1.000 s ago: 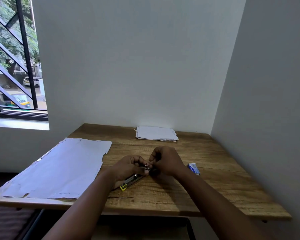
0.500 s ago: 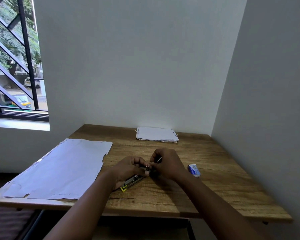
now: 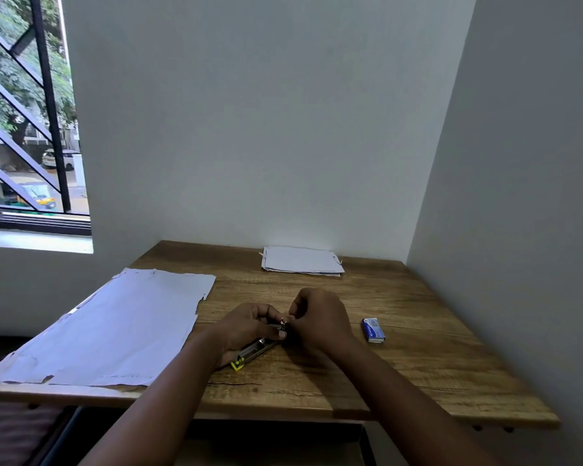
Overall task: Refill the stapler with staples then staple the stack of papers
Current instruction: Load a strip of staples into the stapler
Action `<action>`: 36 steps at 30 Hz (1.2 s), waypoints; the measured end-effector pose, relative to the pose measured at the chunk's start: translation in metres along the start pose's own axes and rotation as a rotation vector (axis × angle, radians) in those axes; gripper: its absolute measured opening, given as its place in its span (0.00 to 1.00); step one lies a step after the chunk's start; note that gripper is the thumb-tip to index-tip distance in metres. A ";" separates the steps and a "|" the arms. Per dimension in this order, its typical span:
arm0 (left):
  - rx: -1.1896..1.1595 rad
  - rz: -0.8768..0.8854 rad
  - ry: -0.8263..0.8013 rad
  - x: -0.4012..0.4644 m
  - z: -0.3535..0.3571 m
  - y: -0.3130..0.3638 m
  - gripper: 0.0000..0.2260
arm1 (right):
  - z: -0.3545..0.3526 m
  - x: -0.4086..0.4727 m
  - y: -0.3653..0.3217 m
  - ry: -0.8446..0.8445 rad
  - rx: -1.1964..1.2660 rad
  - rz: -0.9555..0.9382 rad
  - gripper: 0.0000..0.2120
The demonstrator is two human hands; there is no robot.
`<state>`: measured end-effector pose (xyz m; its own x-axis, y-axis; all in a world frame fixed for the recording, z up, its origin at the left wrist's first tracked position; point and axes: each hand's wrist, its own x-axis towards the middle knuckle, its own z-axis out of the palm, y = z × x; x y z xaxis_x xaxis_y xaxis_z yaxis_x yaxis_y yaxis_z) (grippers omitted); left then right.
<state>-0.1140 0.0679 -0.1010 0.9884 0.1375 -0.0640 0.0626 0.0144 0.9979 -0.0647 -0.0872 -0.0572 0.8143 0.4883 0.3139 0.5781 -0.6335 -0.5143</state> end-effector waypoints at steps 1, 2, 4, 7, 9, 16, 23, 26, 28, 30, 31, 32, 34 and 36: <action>0.011 0.000 0.003 0.000 0.000 0.000 0.09 | -0.001 0.000 0.001 0.003 0.033 -0.011 0.06; 0.025 0.000 0.006 0.000 0.001 0.000 0.08 | -0.002 0.001 0.003 0.010 0.076 -0.015 0.06; 0.042 -0.005 0.007 -0.001 0.002 0.001 0.08 | -0.006 0.002 0.008 0.015 0.171 0.001 0.07; 0.033 -0.017 -0.004 -0.001 0.003 0.002 0.09 | -0.010 0.005 0.014 -0.029 0.232 0.022 0.08; 0.043 -0.025 0.004 -0.002 0.003 0.003 0.09 | -0.011 0.006 0.017 -0.041 0.256 0.030 0.08; 0.062 -0.032 0.027 -0.003 0.002 0.001 0.09 | -0.006 0.010 0.016 -0.025 0.159 -0.003 0.09; 0.070 -0.043 0.023 -0.003 0.002 0.002 0.09 | -0.005 0.013 0.014 -0.007 0.114 -0.088 0.08; 0.044 -0.050 0.015 -0.003 0.002 0.002 0.09 | -0.005 0.012 0.019 -0.013 0.152 -0.070 0.08; 0.032 -0.047 0.012 -0.003 0.003 0.003 0.09 | -0.006 0.012 0.022 -0.016 0.166 -0.066 0.09; 0.022 -0.044 0.007 -0.004 0.003 0.003 0.09 | -0.006 0.012 0.024 -0.020 0.164 -0.077 0.11; 0.018 -0.044 0.007 -0.004 0.003 0.004 0.09 | -0.005 0.011 0.024 -0.019 0.160 -0.082 0.12; 0.018 -0.042 0.009 -0.004 0.003 0.004 0.09 | -0.004 0.011 0.025 -0.016 0.155 -0.083 0.12; 0.029 -0.035 0.015 -0.005 0.004 0.006 0.09 | -0.003 0.011 0.026 -0.012 0.158 -0.068 0.12; 0.036 -0.030 0.013 -0.005 0.004 0.006 0.10 | -0.001 0.010 0.028 -0.016 0.165 -0.067 0.11</action>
<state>-0.1178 0.0631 -0.0947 0.9842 0.1506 -0.0934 0.0970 -0.0164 0.9952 -0.0404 -0.1009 -0.0673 0.7723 0.5367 0.3398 0.6137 -0.4925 -0.6171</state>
